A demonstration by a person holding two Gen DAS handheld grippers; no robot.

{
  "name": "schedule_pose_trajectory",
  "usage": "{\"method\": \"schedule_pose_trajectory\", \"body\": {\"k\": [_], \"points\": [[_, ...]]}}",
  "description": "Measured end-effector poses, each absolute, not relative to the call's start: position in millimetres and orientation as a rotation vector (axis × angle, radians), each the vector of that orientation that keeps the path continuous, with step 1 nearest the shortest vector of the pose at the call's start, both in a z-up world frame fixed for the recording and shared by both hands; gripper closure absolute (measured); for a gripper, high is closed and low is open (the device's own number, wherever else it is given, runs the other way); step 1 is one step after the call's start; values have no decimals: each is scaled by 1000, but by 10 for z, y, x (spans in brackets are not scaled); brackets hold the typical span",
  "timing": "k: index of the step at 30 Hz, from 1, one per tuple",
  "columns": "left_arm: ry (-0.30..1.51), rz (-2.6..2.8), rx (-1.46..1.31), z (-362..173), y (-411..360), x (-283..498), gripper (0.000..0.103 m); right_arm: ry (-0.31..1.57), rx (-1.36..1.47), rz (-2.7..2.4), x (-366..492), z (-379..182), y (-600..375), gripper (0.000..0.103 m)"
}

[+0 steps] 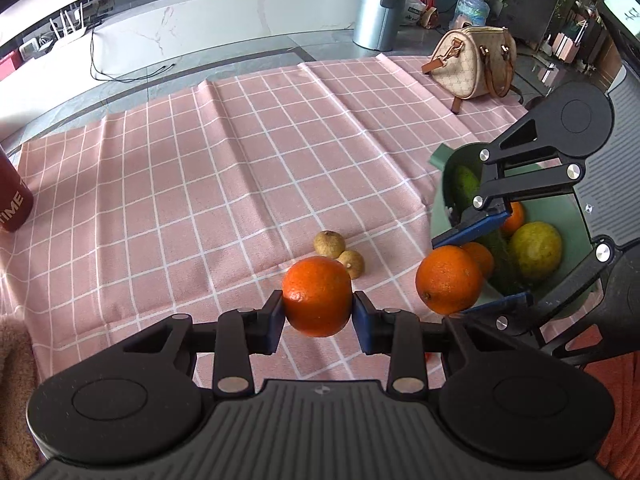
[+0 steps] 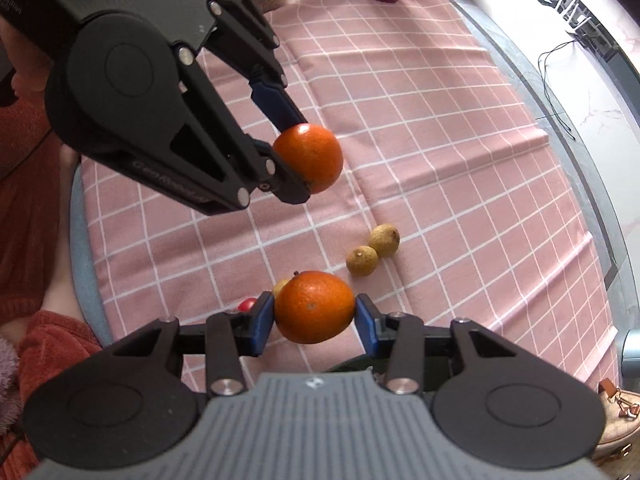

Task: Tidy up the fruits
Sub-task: 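Carry both oranges into the colander and lower them inside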

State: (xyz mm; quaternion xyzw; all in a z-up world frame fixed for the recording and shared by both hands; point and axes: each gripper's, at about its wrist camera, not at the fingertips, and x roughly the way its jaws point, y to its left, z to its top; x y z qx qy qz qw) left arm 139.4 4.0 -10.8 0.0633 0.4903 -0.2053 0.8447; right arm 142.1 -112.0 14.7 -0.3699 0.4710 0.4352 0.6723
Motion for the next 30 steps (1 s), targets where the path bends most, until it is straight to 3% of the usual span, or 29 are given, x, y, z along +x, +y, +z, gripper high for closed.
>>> {"method": "schedule_pose_trajectory", "body": {"k": [13,30], "points": [[999,-581,182,190,-719,1005,63,1034,-727,823,1091,505,-1909,63],[1204,-657,203,-252,-1362,1198,63,1318,-253,541,1155,-42,-2755,63]]}}
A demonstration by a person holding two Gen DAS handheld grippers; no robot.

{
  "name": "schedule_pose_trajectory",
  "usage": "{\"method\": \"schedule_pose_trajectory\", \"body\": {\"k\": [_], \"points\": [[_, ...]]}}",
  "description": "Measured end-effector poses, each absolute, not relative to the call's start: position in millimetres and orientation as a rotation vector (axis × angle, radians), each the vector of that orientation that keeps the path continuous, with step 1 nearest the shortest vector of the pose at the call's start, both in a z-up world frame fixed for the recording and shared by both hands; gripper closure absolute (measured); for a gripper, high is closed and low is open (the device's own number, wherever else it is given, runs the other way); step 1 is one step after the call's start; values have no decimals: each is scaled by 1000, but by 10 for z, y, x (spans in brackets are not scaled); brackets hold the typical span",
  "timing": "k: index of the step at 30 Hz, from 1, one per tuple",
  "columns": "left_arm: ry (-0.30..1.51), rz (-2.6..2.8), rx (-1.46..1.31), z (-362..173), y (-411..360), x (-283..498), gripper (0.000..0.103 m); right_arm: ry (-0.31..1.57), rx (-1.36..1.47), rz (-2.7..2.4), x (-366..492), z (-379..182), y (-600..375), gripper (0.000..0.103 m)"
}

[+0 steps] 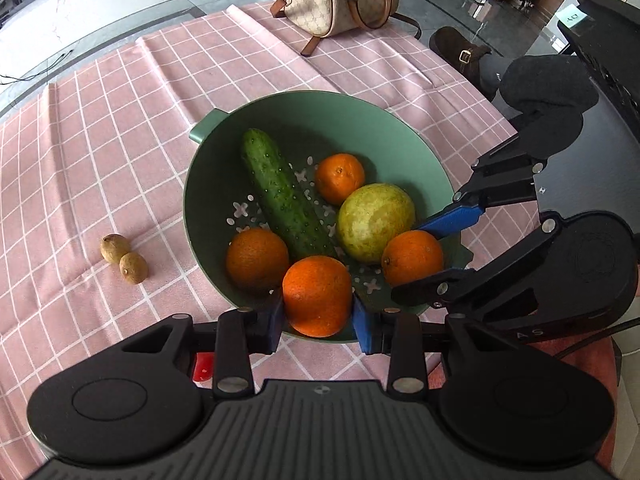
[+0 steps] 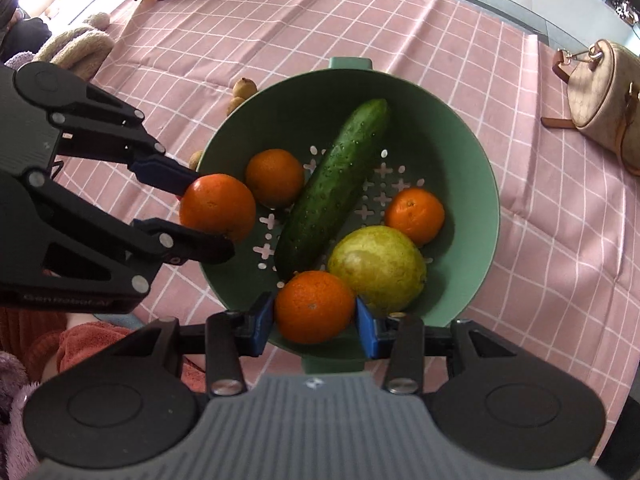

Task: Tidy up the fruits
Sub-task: 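Carry both oranges into the colander and lower them inside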

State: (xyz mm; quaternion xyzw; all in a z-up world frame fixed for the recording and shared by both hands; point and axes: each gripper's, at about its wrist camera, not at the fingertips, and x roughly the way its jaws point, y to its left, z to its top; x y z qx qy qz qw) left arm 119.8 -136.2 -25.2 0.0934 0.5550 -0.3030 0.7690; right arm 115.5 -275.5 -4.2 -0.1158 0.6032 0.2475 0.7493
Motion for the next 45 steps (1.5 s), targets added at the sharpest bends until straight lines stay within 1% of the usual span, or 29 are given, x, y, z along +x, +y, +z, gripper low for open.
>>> {"method": "schedule_pose_trajectory", "body": {"k": [8,11,16,23,25,28,31,39,41,45], "points": [[1246,-642,224,-361,-1419,1324,63,1373,-189,533,1231,-186,-2701,62],[1262,-643,213,-401,-1427,1362,63,1384,-188,532,1249,-217,-2676,61],[1275,-641,211,-435,-1452,1373,63,1391,-187,523,1264,-246,-2683,63],[1290,-639,225,-460,-1490,1370,62,1391,-197,522,1266,-229,-2709,63],[1293,-634,227,-465,-1494,1375,57,1387,-212,517,1258,-212,-2707,62],[1295,-638,227,-471,-1499,1380,57,1379,-227,511,1242,-184,-2700,61],[1285,-631,230,-441,-1505,1378,52,1374,-225,505,1223,-151,-2714,60],[1227,-607,241,-235,-1442,1261,51,1344,-237,490,1140,-2,-2690,58],[1203,-598,239,-148,-1404,1222,51,1322,-250,483,1105,63,-2670,51],[1156,-575,229,25,-1297,1148,51,1261,-277,462,1013,197,-2601,50]]}}
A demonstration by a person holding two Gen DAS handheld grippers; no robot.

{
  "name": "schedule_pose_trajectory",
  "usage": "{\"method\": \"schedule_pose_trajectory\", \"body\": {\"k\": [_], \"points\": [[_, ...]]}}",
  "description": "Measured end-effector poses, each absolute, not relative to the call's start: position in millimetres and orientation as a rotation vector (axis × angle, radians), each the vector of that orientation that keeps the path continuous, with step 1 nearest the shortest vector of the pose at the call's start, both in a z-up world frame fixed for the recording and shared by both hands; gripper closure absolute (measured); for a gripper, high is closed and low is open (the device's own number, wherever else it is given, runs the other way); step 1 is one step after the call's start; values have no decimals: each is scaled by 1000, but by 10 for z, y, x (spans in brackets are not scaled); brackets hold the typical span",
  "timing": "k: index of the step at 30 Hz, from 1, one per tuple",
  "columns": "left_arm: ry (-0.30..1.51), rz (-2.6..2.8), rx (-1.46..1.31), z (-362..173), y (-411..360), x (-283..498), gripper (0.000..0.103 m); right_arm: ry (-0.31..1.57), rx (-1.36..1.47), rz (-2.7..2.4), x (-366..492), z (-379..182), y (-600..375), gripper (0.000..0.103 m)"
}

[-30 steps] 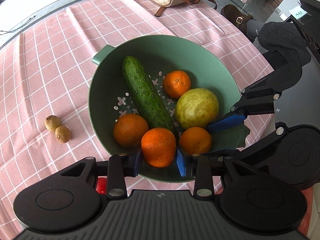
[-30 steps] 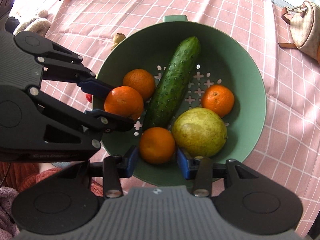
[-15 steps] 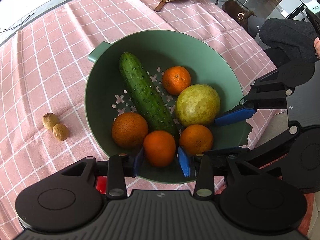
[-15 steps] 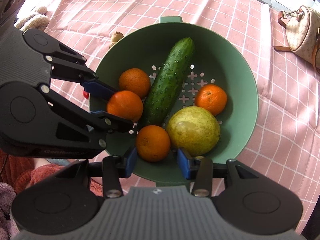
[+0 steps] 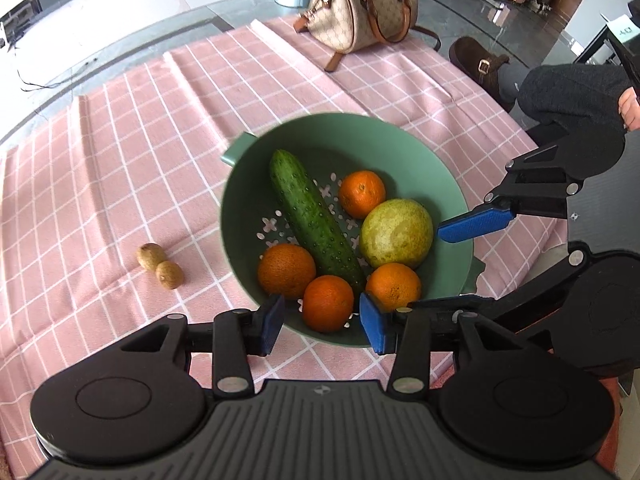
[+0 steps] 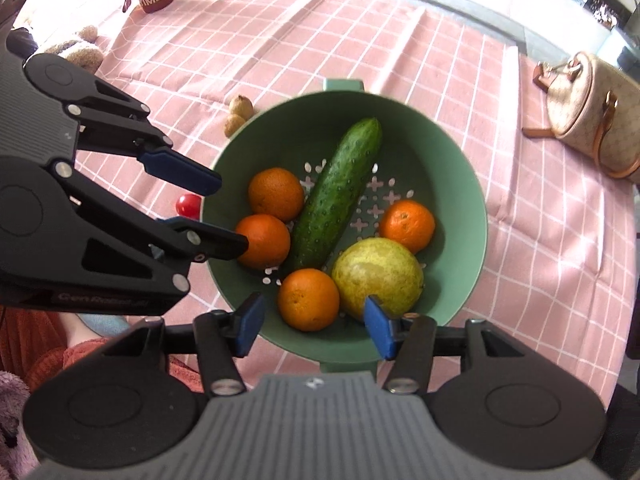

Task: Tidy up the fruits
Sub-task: 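Carry both oranges into the colander and lower them inside, then open both tools and move them back toward the tomato and longans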

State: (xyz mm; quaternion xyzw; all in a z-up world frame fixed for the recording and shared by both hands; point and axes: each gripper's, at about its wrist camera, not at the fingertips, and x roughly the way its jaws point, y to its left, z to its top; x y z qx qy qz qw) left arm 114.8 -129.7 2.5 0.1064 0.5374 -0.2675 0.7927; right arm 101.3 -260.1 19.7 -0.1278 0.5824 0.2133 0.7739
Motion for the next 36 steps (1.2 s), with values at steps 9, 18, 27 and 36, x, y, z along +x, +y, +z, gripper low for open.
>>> {"method": "schedule_pose_trajectory", "body": {"k": [9,18,27,36], "points": [[1040,-509,199,283,-928,904,51,1071,-259,414,745,448,-2362,51],[969,-468,168,197,-369,685,53,912,-177,454,439,452,-2008,58],[970,-468,67,-146,7,559,69,874,-73,428,167,128,-1625,74],[934,-454,-20,-487,175,668,72,908,67,328,306,-338,-1501,75]]}}
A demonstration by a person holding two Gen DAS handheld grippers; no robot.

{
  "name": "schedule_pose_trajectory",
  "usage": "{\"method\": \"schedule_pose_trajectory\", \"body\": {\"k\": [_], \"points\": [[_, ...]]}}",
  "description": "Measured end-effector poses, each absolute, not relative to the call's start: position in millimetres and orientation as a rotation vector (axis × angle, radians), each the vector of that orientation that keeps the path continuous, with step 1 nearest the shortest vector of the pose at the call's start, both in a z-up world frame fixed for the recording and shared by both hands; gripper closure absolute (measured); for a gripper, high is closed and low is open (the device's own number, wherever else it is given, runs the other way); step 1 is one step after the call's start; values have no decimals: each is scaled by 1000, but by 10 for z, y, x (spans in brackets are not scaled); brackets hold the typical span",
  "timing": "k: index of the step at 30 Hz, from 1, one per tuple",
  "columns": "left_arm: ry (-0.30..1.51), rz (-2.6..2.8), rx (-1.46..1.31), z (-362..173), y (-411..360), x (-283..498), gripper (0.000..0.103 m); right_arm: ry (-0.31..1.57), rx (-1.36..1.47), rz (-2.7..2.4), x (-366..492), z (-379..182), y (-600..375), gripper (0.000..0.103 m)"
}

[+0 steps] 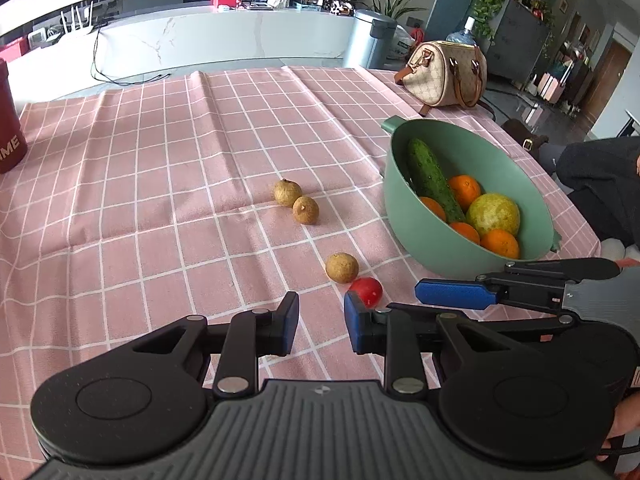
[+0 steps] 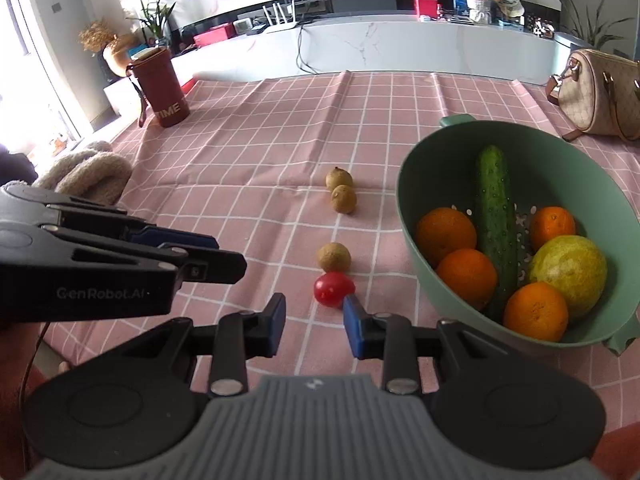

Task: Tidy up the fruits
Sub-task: 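Open both tools and move them back toward the tomato and longans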

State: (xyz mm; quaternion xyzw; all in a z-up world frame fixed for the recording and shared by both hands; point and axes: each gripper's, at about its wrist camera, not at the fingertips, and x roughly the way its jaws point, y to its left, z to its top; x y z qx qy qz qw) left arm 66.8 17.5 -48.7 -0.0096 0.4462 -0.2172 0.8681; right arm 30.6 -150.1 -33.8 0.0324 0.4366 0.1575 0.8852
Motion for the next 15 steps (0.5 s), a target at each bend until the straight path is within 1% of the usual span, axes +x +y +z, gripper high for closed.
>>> {"method": "schedule_pose_trajectory", "body": {"k": [2,15], "points": [[940,-450,-67,-567,231,736,72,901,77,303,364,-391,-1468,75],[981,-467,-110,-789,322,914,73,974,92,241,643,-650,-1393,76]]}}
